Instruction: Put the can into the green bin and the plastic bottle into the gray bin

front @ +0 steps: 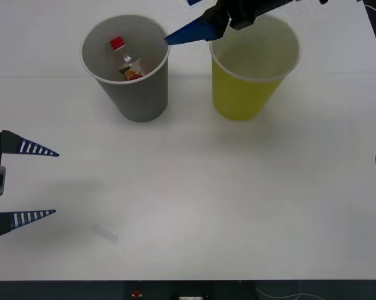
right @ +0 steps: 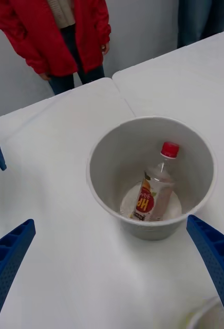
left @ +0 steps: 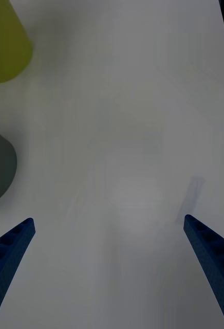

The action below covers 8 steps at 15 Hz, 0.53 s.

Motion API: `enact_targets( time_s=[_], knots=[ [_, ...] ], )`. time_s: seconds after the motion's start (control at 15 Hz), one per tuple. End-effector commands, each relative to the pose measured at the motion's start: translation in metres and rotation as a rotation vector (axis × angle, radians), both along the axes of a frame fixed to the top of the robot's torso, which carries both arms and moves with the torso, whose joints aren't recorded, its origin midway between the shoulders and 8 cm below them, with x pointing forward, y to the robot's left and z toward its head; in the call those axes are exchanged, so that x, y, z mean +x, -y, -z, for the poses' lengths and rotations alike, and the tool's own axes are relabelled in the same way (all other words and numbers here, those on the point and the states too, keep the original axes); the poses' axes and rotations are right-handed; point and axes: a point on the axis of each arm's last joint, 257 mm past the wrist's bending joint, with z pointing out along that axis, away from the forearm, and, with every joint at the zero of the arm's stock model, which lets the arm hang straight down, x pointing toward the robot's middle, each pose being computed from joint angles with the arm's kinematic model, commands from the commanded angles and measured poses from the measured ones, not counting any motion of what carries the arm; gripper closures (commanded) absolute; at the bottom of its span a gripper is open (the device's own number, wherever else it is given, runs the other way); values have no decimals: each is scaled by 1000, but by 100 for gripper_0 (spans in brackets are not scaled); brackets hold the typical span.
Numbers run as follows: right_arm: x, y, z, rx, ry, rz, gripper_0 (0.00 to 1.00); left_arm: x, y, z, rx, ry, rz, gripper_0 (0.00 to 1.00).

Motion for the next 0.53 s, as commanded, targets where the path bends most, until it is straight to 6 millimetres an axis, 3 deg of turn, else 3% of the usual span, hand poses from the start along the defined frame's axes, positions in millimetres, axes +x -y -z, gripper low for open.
enact_targets(
  time_s=[0.07, 0.53],
  knots=[
    [-25, 40, 18, -29, 40, -7, 0, 0, 0, 0, 0, 0, 0, 0],
    [-75, 117, 74, -97, 73, -50, 0, 0, 0, 0, 0, 0, 0, 0]
  ],
)
